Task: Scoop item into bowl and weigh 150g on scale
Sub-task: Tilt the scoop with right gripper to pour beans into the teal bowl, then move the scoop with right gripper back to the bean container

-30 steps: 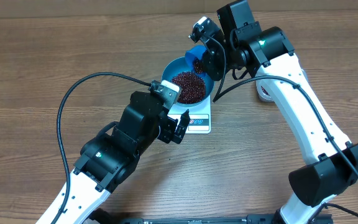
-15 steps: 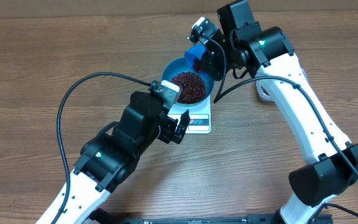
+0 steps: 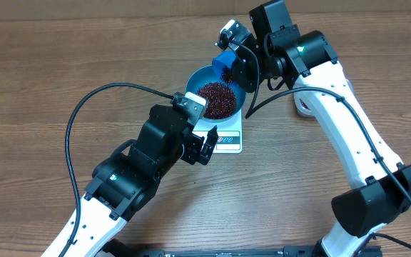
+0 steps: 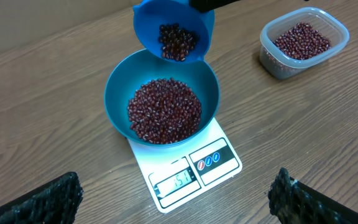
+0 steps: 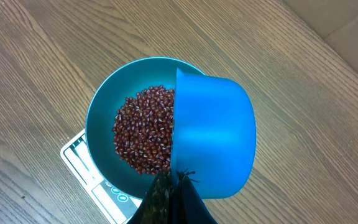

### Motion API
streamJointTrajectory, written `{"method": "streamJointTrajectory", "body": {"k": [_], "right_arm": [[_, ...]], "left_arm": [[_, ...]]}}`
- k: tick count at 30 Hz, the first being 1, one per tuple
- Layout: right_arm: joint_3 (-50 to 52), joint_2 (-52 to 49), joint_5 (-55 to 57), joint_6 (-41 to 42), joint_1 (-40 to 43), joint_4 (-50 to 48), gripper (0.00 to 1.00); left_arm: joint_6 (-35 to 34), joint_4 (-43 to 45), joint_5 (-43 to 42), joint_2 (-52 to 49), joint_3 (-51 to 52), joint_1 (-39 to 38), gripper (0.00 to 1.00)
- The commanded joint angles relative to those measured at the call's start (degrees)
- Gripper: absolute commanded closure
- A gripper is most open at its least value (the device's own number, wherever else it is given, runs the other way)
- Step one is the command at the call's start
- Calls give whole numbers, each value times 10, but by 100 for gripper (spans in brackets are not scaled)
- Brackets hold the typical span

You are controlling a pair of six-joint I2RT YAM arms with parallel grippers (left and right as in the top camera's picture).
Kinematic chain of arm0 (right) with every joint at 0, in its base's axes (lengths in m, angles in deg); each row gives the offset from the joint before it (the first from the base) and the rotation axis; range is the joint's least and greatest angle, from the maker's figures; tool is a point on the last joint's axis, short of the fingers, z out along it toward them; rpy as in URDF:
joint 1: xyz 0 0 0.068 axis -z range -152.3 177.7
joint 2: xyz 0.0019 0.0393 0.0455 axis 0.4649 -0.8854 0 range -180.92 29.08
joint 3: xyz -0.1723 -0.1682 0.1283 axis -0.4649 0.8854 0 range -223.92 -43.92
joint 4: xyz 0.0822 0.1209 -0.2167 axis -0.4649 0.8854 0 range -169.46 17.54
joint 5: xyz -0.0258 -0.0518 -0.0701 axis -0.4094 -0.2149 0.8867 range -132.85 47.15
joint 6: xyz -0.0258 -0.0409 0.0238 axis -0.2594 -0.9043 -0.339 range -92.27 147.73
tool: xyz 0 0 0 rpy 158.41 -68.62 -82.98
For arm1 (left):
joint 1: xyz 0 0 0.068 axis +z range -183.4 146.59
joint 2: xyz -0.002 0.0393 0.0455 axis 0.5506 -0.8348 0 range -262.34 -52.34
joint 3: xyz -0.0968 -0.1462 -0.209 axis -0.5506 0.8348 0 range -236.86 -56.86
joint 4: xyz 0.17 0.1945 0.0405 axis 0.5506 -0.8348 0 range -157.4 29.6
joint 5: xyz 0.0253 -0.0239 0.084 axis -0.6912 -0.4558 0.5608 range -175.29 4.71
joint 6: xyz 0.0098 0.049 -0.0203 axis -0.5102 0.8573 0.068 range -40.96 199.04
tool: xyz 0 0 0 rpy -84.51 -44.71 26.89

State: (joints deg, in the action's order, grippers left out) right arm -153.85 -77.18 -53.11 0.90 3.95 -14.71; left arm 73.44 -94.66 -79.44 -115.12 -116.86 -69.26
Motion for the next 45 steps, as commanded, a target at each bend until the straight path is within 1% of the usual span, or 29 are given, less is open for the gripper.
{"method": "streamJointTrajectory", "body": {"k": [1,4,8,11,16,22,26,37,41,45], "right_arm": [[-10,6,-1,-2,-3,-2,96],[-10,6,-11,3,-3,1,96],[-10,6,-55,21,-3,3,96],[-10,7,-83,63,-1,2,96],[-10,7,-171,110,14,-2,96],[-10,7,-232,178,54,-17,96],[-10,7,-255,200,92,-17,96],[-10,7,-247,204,240,-14,96],[-10,7,-177,203,284,-6,96],[-10,7,-99,154,308,16,96]], "left_arm": [[3,2,5,2,1,3,1],[3,2,5,2,1,3,1],[3,2,5,2,1,3,1],[3,2,5,2,1,3,0],[3,1,5,2,1,3,0],[3,1,5,2,1,3,0],[3,1,5,2,1,3,0],[3,3,5,2,1,3,0],[3,3,5,2,1,3,1],[3,3,6,2,1,3,0]]}}
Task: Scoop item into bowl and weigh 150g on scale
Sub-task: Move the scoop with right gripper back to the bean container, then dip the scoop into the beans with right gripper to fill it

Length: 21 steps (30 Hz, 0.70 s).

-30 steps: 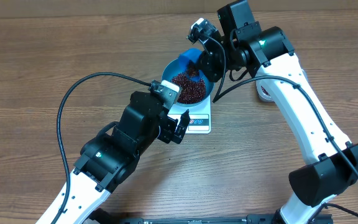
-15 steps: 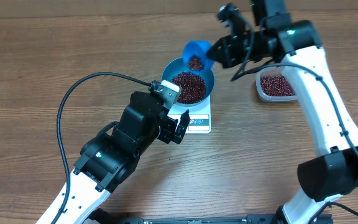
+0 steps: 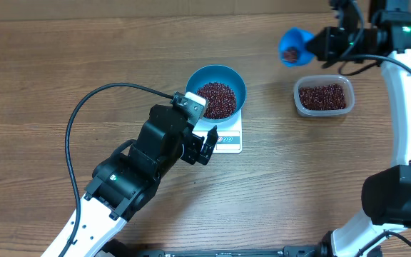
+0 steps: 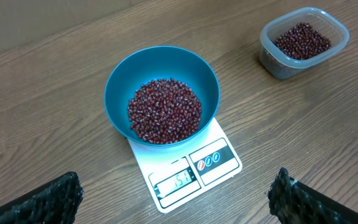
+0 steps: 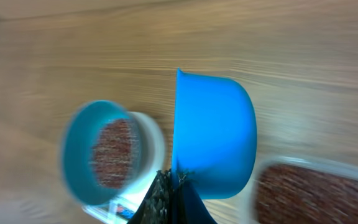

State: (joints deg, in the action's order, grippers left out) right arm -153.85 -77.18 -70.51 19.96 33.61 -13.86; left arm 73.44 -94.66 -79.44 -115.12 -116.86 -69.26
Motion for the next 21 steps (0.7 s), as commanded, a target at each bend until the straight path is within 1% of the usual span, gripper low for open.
{"method": "streamJointTrajectory", "body": {"k": [1,6,10,15,18,21], "right_arm": [[-10,7,90,-43,14,12,96],[-10,7,149,-46,21,24,96],[-10,7,172,-74,21,33,96],[-10,7,243,-83,16,43,96],[-10,7,269,-108,11,64,96],[-10,7,295,-108,4,80,96]], "left_arm": [[3,3,6,2,1,3,0],[3,3,6,2,1,3,0],[3,3,6,2,1,3,0],[3,3,6,2,1,3,1],[3,3,6,2,1,3,0],[3,3,7,2,1,3,0]]}}
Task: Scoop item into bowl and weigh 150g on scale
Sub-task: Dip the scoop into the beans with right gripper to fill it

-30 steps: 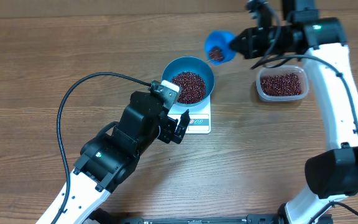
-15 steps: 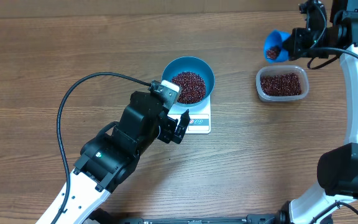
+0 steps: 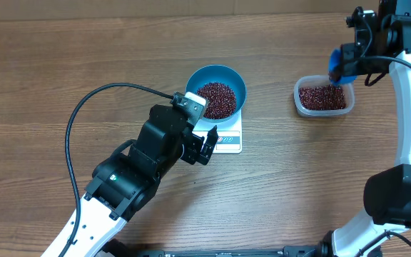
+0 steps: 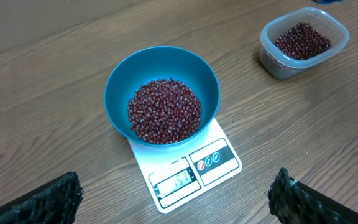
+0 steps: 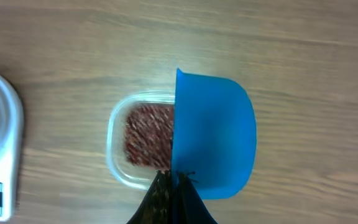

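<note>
A blue bowl [image 3: 216,91] heaped with red beans stands on a white scale [image 3: 226,138]; in the left wrist view the bowl [image 4: 161,93] sits over the scale's display [image 4: 178,180], which reads 151. My left gripper [image 4: 178,200] hangs open just in front of the scale, nothing between its fingers. My right gripper [image 5: 173,180] is shut on the blue scoop [image 5: 213,132], held above the clear tub of beans [image 5: 140,138]. From overhead the scoop [image 3: 337,66] hovers at the tub's [image 3: 322,96] far right corner.
The left arm [image 3: 138,171] and its black cable stretch across the table's near left. The right arm runs along the right edge. Bare wooden tabletop [image 3: 84,57] lies around the scale and tub.
My right gripper has carried the scoop from a spot to the far left of the tub to above the tub's right side. Bowl, scale and left gripper are unchanged.
The scoop was first held tipped over the bowl on the scale, beans inside it, the display reading 151. Then it was away from the bowl, near the tub. Now it hangs over the tub, and the reading is still 151.
</note>
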### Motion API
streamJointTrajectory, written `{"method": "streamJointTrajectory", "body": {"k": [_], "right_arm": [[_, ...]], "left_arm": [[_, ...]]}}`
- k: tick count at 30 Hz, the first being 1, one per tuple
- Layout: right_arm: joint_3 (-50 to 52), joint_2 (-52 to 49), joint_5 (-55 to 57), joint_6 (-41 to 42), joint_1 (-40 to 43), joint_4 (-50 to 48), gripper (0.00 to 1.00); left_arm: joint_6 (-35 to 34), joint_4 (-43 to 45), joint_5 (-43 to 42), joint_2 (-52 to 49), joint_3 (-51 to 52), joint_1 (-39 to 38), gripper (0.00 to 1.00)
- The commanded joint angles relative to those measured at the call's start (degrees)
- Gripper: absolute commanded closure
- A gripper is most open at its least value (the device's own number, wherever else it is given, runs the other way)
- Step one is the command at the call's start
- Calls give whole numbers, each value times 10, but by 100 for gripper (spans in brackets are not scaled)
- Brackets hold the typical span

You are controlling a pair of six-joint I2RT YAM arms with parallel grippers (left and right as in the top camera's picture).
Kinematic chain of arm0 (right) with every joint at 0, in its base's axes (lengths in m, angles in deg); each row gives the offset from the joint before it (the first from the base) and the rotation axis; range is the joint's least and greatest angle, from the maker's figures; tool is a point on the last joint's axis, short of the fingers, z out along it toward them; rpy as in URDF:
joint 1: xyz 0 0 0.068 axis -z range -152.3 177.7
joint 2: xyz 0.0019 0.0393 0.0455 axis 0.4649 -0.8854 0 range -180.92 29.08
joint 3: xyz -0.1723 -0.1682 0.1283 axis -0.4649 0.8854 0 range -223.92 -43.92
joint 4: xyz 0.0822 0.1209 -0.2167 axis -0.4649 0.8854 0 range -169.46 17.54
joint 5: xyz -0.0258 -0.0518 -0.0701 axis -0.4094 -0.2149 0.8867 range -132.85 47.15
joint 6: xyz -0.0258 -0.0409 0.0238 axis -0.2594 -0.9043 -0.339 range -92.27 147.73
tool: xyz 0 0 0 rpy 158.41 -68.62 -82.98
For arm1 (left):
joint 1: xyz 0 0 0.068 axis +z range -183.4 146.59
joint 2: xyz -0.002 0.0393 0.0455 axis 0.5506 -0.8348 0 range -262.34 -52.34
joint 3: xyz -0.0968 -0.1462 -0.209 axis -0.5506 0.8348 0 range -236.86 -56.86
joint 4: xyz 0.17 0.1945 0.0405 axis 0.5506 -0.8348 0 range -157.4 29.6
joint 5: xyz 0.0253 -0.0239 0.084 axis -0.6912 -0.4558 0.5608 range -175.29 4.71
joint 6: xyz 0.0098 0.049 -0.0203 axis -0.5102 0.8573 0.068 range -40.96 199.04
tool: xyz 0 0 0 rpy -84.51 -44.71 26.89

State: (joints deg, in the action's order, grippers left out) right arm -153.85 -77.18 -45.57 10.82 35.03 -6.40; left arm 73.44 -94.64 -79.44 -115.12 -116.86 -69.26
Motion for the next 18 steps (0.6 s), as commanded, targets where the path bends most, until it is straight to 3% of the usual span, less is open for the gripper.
{"method": "streamJointTrajectory", "body": {"k": [1,18], "right_arm": [[-10,7,50,-16,-13,8,96],[-10,7,192,29,-70,17,96]], "left_arm": [[3,3,7,2,1,3,0],[3,2,7,2,1,3,1]]}}
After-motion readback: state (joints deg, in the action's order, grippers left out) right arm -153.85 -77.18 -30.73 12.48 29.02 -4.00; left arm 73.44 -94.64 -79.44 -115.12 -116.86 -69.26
